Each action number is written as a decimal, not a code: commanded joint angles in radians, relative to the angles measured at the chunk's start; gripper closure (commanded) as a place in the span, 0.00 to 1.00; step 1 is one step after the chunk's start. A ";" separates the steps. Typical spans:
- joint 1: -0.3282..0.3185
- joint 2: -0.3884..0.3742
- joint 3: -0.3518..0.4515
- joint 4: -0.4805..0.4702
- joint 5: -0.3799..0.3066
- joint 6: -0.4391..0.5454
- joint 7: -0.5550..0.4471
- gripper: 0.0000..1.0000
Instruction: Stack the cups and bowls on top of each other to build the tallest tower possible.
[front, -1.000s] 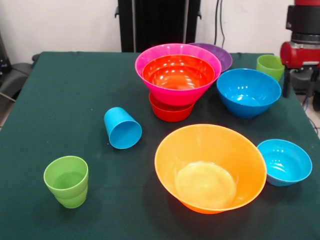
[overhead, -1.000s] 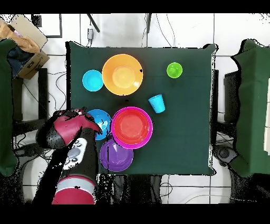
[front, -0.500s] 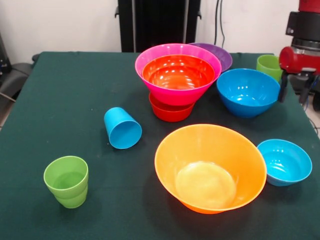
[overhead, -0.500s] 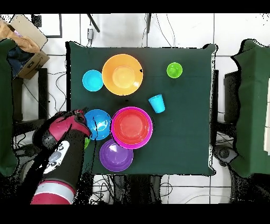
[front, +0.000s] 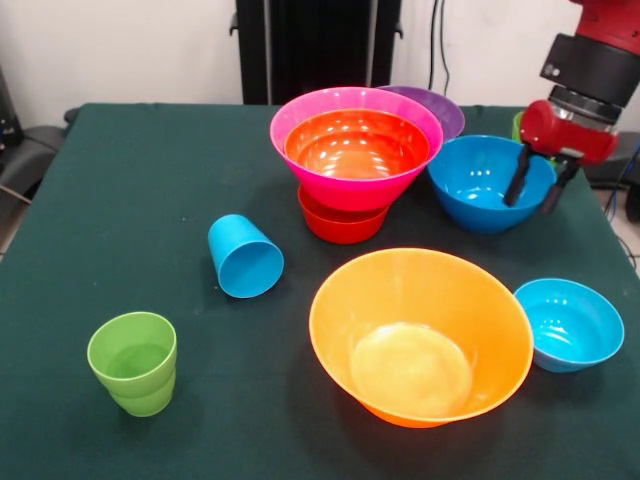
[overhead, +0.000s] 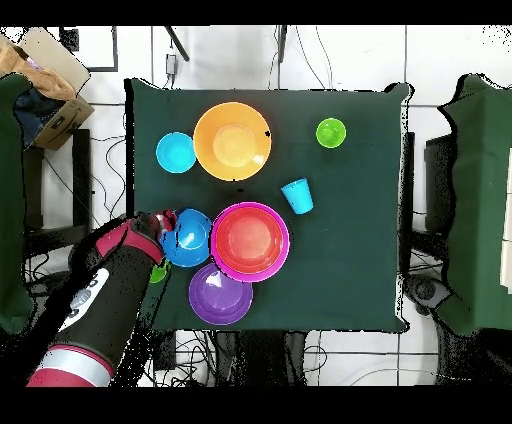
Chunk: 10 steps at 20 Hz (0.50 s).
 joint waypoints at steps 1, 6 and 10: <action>0.013 0.103 -0.035 -0.103 0.028 0.123 0.167 0.00; -0.012 0.085 0.013 -0.077 0.041 0.090 0.146 0.00; -0.113 0.005 0.168 0.023 0.069 -0.005 0.116 0.00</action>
